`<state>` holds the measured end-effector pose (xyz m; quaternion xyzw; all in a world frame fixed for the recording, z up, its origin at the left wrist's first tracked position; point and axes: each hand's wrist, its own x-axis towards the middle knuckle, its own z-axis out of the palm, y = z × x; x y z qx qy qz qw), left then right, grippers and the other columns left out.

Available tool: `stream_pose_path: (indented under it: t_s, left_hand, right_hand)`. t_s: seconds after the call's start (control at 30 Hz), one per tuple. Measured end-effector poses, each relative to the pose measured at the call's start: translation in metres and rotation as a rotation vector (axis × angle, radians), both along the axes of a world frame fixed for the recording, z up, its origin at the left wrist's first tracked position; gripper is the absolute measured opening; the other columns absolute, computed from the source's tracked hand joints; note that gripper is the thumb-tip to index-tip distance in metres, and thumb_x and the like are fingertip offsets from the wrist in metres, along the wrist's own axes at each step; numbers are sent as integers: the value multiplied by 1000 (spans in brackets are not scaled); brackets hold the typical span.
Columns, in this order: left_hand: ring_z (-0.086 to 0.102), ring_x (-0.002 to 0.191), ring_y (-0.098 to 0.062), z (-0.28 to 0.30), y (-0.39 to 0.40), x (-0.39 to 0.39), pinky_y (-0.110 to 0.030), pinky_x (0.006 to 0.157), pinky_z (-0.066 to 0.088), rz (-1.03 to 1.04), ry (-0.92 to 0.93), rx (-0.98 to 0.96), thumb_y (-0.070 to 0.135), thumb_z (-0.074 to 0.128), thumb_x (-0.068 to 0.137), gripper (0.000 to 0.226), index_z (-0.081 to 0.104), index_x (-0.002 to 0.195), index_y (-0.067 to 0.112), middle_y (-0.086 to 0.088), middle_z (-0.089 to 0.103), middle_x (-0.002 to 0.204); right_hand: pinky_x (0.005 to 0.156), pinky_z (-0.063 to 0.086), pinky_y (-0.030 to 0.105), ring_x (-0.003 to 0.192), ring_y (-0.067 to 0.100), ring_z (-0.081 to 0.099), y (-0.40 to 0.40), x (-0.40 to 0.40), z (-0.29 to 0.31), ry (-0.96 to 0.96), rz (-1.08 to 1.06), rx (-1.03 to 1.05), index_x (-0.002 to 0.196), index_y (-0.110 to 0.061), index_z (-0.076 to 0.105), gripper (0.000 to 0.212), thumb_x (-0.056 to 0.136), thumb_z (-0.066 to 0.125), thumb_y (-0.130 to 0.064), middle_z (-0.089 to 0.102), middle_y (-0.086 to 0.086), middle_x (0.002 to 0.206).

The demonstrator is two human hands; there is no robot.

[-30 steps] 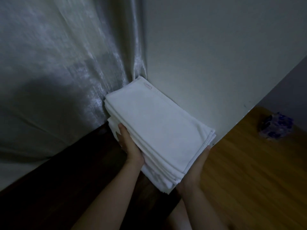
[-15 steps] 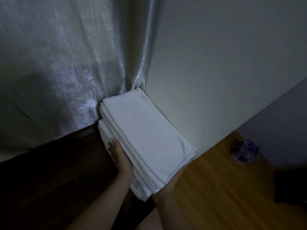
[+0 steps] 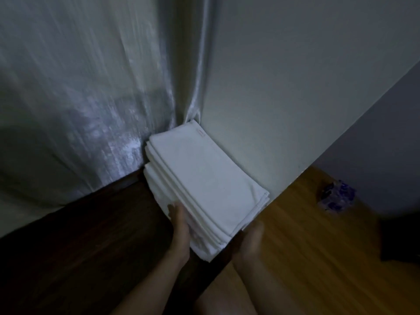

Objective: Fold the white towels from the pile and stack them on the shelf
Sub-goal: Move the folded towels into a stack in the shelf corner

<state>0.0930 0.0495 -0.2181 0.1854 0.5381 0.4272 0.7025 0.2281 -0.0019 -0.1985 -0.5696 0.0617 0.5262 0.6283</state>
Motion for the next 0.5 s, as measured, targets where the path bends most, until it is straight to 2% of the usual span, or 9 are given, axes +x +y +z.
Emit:
stream_pose_path:
  t_s: [0.03,0.07,0.13,0.2,0.27,0.33,0.4,0.43,0.5]
  left_hand:
    - [41,143,-18,7,1,-8,-47,122,29,53,19,58,97,33,72,107,39,151,25,-1,44,155]
    - [33,147,-17,17,6,-18,-47,124,24,146,163,143,97,31,72,112,34,154,20,-3,36,160]
    - [8,155,-12,49,20,-29,-46,127,10,283,464,350,86,28,81,106,18,161,16,-2,8,169]
    - [-2,155,-9,79,38,-32,-43,127,7,251,658,623,71,31,94,86,19,160,18,3,0,170]
    - [0,156,-16,104,67,-34,-39,126,4,22,943,924,54,35,101,67,31,156,18,-1,9,169]
    - [0,157,-24,116,103,-33,-40,127,0,-398,1281,1101,58,25,98,73,30,157,15,-7,12,169]
    - [-7,156,-28,119,132,-30,-44,126,-4,-832,1520,1063,69,4,85,94,14,161,14,-10,-1,170]
    - [-11,156,-29,117,142,-28,-45,126,-6,-970,1582,1032,72,-2,80,99,6,161,15,-10,-6,170]
    - [-15,155,-32,111,153,-23,-46,125,-9,-1092,1617,996,79,-3,77,105,-2,161,17,-10,-12,169]
  right_hand:
    - [102,47,45,111,25,60,-9,-3,22,-240,-18,-78,124,-21,63,56,93,35,-58,61,10,138]
    - [97,47,41,106,21,58,-19,-7,39,-521,-51,-140,120,-19,62,49,95,34,-50,61,11,134]
    - [97,46,32,111,14,57,-31,-18,83,-1031,-28,46,126,-17,56,39,99,38,-38,59,1,126]
    - [100,43,25,118,11,56,-21,-23,110,-1426,218,335,126,-16,60,36,100,42,-32,60,-4,124]
    - [109,40,31,127,19,53,9,-22,115,-1759,536,368,130,-13,62,40,99,43,-31,60,5,134]
    - [116,38,45,136,32,48,44,-22,108,-1955,750,278,140,-7,55,51,97,44,-31,53,17,146]
    - [124,23,52,150,35,31,69,-24,101,-1979,960,171,152,-4,39,64,99,41,-40,36,19,160]
    - [127,11,50,156,31,17,75,-23,95,-1968,1055,112,158,-4,26,73,101,35,-48,23,16,166]
    - [128,-3,46,158,21,-5,80,-16,83,-1925,1134,28,162,-7,6,83,101,23,-61,3,9,171]
